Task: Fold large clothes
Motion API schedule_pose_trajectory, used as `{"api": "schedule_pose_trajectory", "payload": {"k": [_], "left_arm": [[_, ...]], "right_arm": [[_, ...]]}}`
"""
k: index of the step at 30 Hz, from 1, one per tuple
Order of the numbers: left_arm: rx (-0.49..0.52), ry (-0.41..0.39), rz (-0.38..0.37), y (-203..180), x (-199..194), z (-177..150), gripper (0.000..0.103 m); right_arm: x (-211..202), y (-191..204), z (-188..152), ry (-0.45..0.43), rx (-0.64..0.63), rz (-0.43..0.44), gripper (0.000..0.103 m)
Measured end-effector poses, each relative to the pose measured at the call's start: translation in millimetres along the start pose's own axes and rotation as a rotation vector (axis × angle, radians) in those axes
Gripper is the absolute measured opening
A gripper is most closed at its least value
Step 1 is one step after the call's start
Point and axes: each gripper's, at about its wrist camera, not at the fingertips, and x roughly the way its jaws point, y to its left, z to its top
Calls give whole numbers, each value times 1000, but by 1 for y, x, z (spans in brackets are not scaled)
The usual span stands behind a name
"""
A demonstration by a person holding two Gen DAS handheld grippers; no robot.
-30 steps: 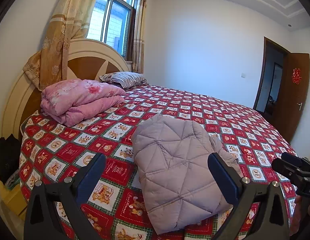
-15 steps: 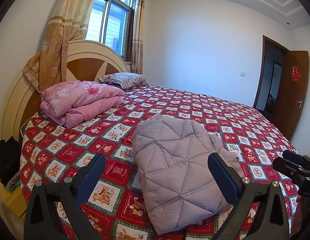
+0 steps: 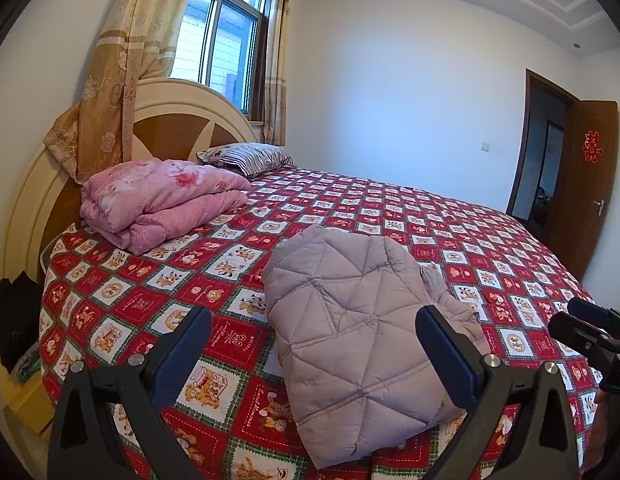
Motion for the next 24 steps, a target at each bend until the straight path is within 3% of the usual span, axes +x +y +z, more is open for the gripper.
{"api": "schedule_pose_trajectory", "payload": {"k": [24], "left_arm": [[0,-5,18,5,2,-2,102]], "right_arm": [[-3,-4,-2,1,3,0,99]]}}
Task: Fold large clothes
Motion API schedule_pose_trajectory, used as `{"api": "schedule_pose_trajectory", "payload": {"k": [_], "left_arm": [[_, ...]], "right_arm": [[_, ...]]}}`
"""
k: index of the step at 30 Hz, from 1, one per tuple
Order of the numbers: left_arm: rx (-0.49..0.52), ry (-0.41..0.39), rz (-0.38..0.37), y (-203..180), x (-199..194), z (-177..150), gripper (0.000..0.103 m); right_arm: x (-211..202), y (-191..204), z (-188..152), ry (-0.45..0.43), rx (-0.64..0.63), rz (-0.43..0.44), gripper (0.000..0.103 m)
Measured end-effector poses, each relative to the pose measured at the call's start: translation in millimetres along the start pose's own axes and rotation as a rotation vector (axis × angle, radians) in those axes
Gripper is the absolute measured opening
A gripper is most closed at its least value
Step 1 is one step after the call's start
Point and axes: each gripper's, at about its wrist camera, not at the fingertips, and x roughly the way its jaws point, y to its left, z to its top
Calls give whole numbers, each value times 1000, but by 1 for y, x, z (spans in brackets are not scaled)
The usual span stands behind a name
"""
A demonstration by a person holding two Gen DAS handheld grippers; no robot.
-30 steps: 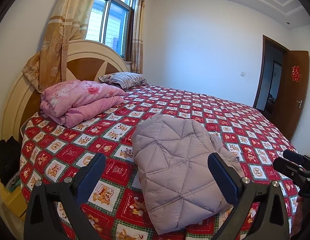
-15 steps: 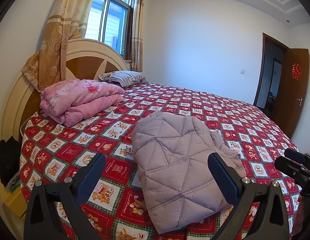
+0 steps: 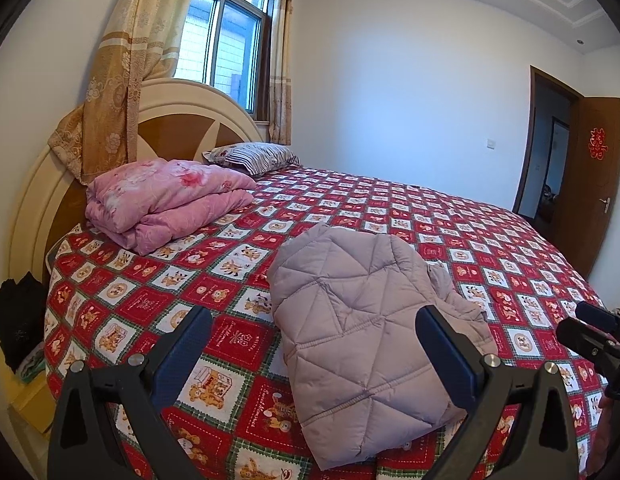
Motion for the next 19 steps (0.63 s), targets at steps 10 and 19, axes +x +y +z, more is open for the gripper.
{"api": "schedule_pose_trajectory", "payload": {"k": [10,19], "left_arm": [[14,17,4,-3,4,-1,102],[68,-2,11,-11,3,-5,102]], "right_arm": [[1,-2,-1,2,0,-2,99],[1,-4,-3,3,2,-3,99]]}}
